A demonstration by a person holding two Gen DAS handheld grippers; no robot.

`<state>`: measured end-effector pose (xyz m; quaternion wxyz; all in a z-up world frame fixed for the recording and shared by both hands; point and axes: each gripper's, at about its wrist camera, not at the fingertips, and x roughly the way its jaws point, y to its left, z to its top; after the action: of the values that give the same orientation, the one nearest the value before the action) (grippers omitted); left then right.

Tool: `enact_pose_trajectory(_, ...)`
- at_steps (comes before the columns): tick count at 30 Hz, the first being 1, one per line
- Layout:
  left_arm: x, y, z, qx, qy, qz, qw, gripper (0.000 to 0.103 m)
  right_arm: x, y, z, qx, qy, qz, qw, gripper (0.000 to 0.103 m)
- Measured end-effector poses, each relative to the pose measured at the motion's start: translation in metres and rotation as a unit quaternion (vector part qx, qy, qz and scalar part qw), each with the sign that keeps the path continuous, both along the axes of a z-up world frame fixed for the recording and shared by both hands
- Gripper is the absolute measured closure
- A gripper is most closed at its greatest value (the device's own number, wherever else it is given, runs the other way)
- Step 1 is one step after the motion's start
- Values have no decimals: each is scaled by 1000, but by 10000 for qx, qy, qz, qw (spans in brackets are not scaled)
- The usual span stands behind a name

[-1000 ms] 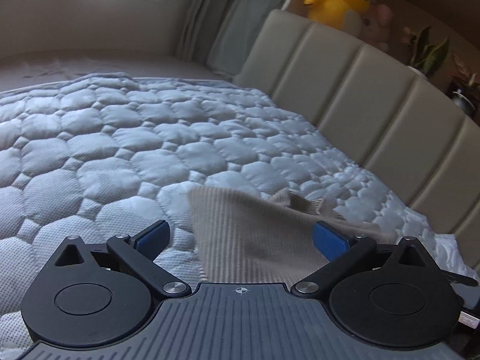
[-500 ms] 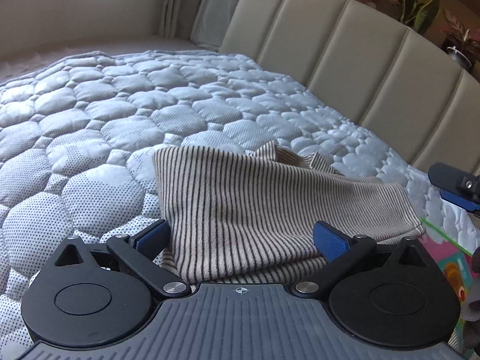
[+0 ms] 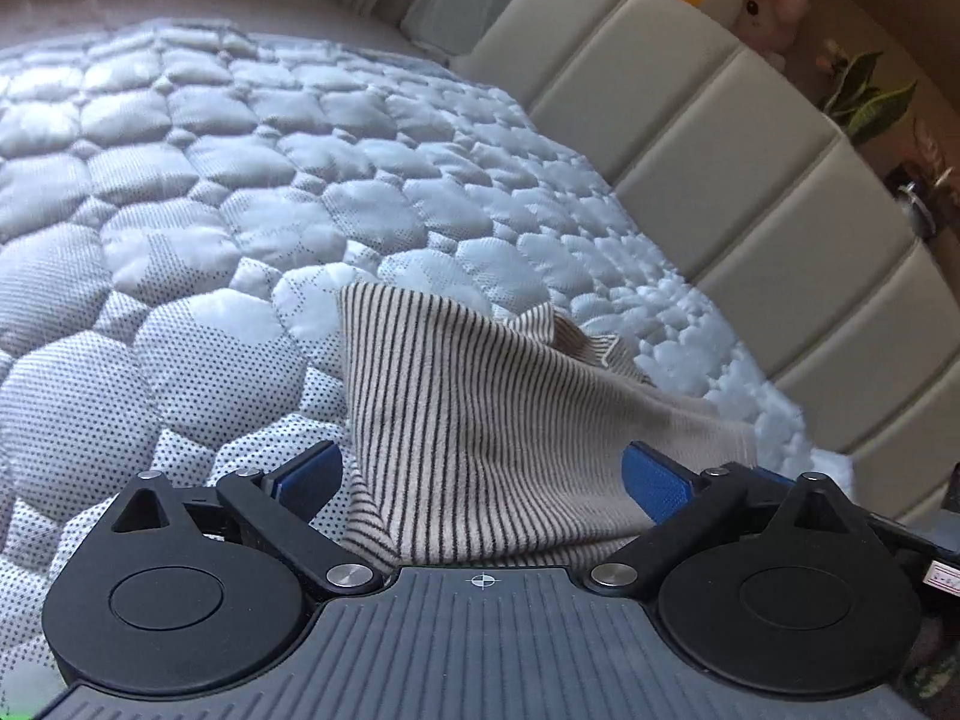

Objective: Fold clothes
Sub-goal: 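Grasp the shirt edge with the left gripper while the right gripper holds its edge, then lift the shirt side with both grippers, fold it over the body, release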

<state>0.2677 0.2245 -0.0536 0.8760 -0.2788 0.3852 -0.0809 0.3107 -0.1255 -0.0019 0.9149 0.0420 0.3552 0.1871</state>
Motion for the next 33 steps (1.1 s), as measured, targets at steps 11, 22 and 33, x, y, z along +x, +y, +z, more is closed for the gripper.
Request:
enact_pose_trajectory(11, 52, 28, -17, -65, 645, -635, 9959, 23, 84, -18, -41, 306, 962, 206, 9947, 30)
enact_pose_trajectory(22, 65, 9, -4, 253, 184, -685, 9972, 74, 60, 12, -11, -229, 174, 1111, 9934, 80)
enact_pose_trajectory(33, -68, -21, 78, 1168, 12, -1800, 9767, 73, -92, 0, 45, -1321, -346, 1928, 9717, 80)
